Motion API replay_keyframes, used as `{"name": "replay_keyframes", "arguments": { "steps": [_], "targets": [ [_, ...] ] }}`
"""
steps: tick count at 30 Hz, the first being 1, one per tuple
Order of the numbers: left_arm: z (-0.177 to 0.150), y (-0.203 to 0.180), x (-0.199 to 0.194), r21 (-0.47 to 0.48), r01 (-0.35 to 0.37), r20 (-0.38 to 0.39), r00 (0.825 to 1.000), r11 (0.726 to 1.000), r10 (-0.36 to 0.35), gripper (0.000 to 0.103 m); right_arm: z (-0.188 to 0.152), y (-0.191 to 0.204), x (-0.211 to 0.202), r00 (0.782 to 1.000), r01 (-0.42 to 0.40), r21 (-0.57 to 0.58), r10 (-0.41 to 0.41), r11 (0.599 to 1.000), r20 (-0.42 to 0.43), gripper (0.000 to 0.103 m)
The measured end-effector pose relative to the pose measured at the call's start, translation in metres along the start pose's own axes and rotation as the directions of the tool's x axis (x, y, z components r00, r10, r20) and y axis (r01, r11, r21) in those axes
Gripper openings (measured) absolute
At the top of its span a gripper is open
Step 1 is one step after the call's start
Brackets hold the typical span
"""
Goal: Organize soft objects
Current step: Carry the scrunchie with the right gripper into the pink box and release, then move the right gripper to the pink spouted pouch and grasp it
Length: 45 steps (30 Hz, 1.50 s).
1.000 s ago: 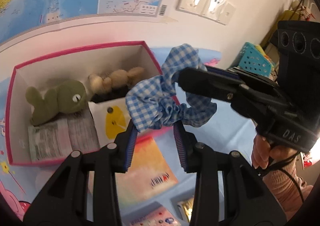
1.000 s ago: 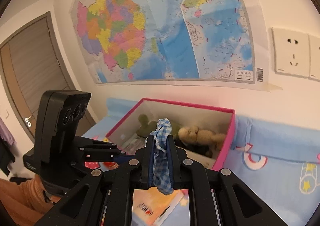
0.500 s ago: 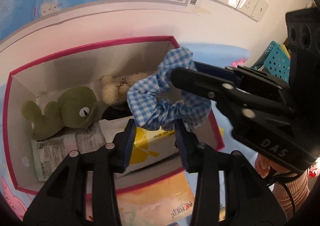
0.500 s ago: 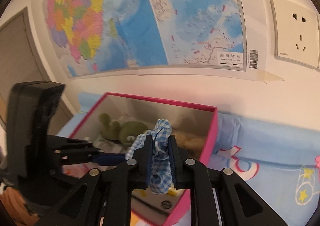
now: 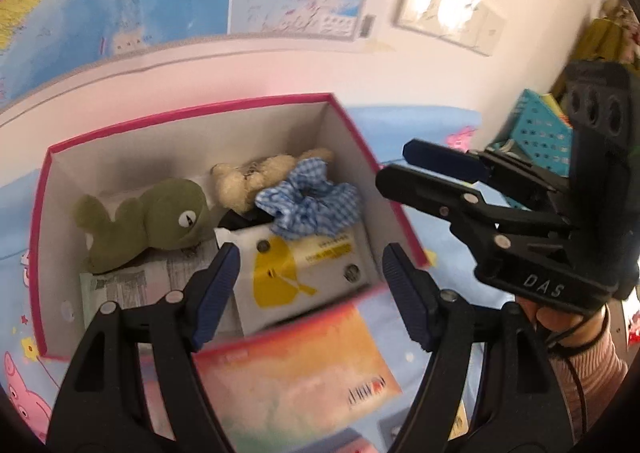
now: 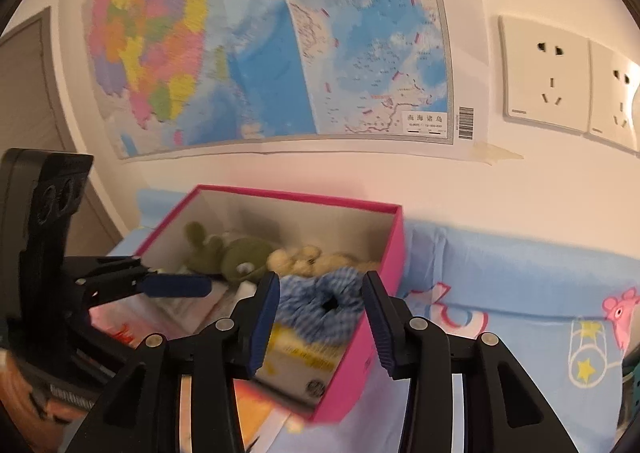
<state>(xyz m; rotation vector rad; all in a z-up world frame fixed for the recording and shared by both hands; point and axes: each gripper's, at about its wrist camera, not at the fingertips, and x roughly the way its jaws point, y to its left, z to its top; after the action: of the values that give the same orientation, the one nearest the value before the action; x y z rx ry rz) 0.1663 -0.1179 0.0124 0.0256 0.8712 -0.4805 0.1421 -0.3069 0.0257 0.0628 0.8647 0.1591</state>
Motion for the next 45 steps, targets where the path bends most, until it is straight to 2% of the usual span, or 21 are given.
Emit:
{"name": "replay_keyframes", "arguments": {
  "steps": [6, 11, 17, 23, 26, 29, 33, 36, 39, 42, 44, 45],
  "targets": [
    [-0.037, -0.014, -0.044, 0.088, 0.034, 0.066, 0.997, 0.996, -0.040, 0.075, -0.027, 0.014, -0.045, 0.990, -0.144, -0.005, 0.144, 0.990, 0.008, 0.050],
    [-0.080, -0.011, -0.070, 0.084, 0.039, 0.067, 0.997, 0.996, -0.045, 0.075, -0.060, 0.035, -0.067, 0.960, -0.277, -0.012, 0.277, 0.961, -0.041, 0.050],
    [-0.129, -0.004, -0.077, 0.026, 0.024, 0.008, 1.000, 0.999, -0.024, 0.075, -0.109, 0.076, -0.071, 0.912, -0.387, -0.025, 0.379, 0.922, -0.159, 0.050],
    [-0.183, 0.005, -0.087, -0.040, 0.001, -0.071, 0.997, 0.999, -0.004, 0.075, -0.150, 0.122, -0.065, 0.846, -0.489, -0.057, 0.457, 0.871, -0.275, 0.050],
    [-0.208, 0.008, -0.096, -0.077, -0.009, -0.097, 0.995, 0.997, 0.001, 0.075, -0.171, 0.137, -0.053, 0.811, -0.522, -0.032, 0.484, 0.852, -0.329, 0.050],
    [-0.228, 0.007, -0.101, -0.114, -0.012, -0.116, 0.993, 0.993, -0.002, 0.075, -0.187, 0.150, -0.040, 0.790, -0.531, -0.023, 0.485, 0.847, -0.376, 0.050],
    [-0.254, 0.007, -0.108, -0.154, -0.026, -0.140, 0.990, 0.988, 0.004, 0.074, -0.198, 0.163, -0.027, 0.781, -0.525, -0.033, 0.465, 0.851, -0.417, 0.050],
    [-0.270, 0.007, -0.115, -0.189, -0.008, -0.156, 0.988, 0.982, -0.022, 0.074, -0.198, 0.168, -0.021, 0.777, -0.530, -0.041, 0.465, 0.847, -0.424, 0.050],
    [-0.285, 0.002, -0.120, -0.187, -0.015, -0.184, 0.983, 0.982, -0.020, 0.074, -0.198, 0.173, -0.019, 0.787, -0.522, -0.066, 0.450, 0.851, -0.422, 0.050],
    [-0.296, -0.001, -0.124, -0.196, 0.001, -0.206, 0.978, 0.981, -0.043, 0.064, -0.200, 0.175, -0.020, 0.788, -0.522, -0.066, 0.451, 0.850, -0.420, 0.050],
    [-0.301, -0.002, -0.127, -0.205, 0.013, -0.211, 0.976, 0.979, -0.057, 0.062, -0.199, 0.178, -0.019, 0.789, -0.519, -0.072, 0.445, 0.852, -0.423, 0.047],
    [-0.302, -0.004, -0.128, -0.201, 0.014, -0.214, 0.975, 0.979, -0.058, 0.055, -0.200, 0.178, -0.020, 0.788, -0.520, -0.071, 0.447, 0.851, -0.423, 0.047]
  ]
}}
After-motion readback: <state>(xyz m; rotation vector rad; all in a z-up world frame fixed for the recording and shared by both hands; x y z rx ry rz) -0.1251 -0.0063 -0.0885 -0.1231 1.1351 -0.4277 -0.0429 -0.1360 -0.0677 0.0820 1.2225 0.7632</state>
